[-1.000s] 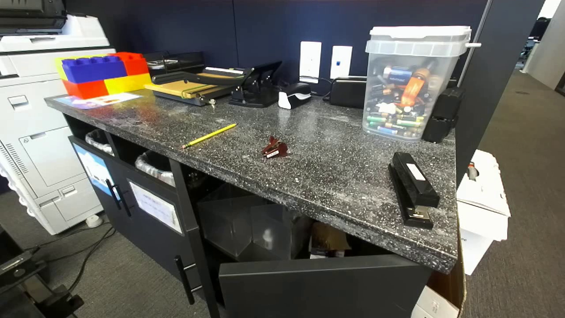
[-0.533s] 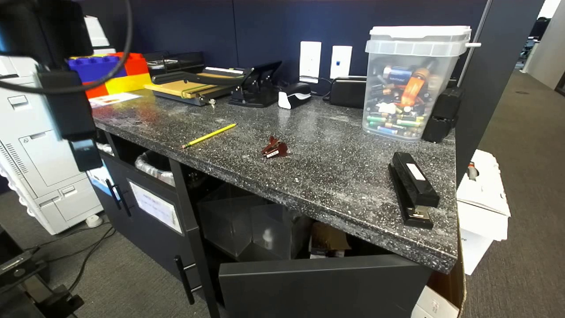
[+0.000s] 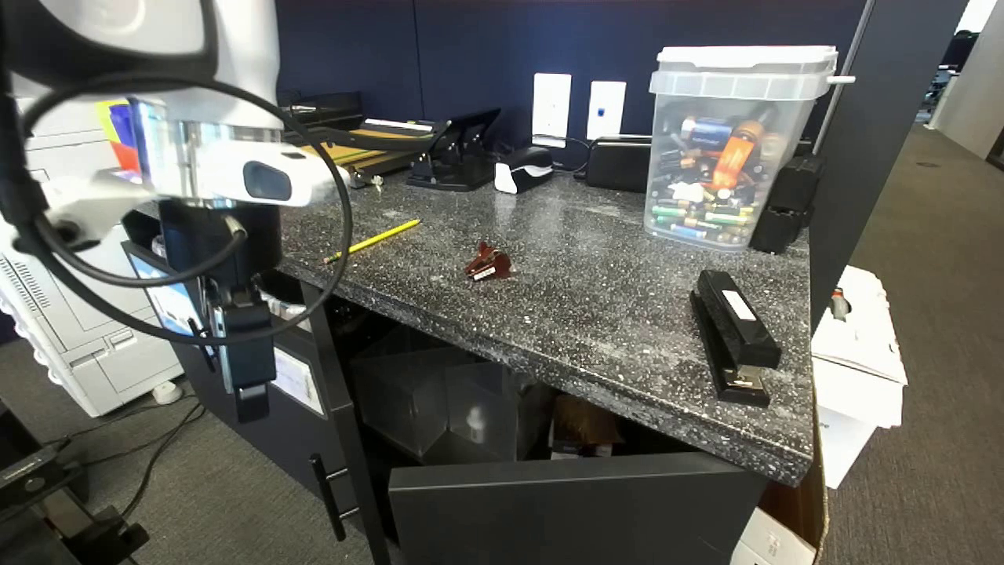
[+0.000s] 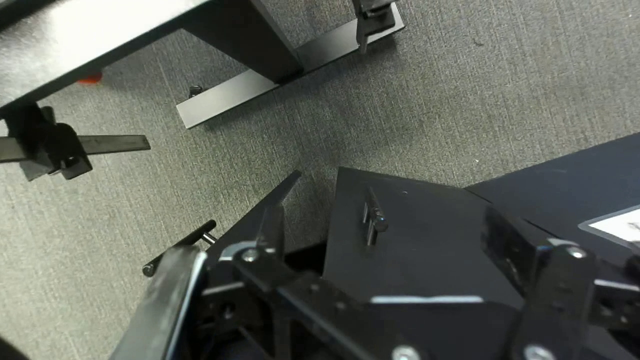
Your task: Close the left door of the cabinet on the right
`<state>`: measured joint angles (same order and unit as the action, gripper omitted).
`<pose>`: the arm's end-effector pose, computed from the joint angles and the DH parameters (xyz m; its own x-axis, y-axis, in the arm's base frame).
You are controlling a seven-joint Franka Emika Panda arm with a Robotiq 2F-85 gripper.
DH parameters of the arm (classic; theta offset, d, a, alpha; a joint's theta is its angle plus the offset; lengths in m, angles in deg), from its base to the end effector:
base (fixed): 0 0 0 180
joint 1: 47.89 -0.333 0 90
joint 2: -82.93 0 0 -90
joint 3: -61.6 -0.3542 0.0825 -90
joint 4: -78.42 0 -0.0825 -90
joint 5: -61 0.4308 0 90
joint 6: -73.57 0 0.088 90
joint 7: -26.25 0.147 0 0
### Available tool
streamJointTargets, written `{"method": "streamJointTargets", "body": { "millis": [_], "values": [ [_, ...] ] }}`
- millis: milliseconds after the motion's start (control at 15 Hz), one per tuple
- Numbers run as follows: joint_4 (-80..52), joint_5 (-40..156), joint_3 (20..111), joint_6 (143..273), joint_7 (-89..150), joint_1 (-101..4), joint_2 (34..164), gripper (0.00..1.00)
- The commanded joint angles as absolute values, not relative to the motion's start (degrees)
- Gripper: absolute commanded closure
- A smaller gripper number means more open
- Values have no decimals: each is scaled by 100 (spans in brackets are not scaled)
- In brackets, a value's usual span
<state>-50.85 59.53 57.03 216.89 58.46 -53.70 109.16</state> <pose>0.5302 0.1007 0.0950 0.9146 -0.3570 -0.1899 -0.3457 -0.9340 0.0906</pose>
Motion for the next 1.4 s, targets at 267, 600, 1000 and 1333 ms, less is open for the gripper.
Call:
{"method": "streamJointTargets", "body": {
  "millis": [267, 600, 1000, 1333],
  "values": [
    [-4110, 6540, 6117, 22644, 6024, -5963, 12214, 0],
    [-3845, 6788, 6468, 23660, 6296, -6315, 12631, 0],
    [-3981, 6960, 6888, 24899, 6512, -6798, 12775, 0],
    [-4393, 7330, 7050, 25674, 6287, -7059, 12625, 0]
  ]
}}
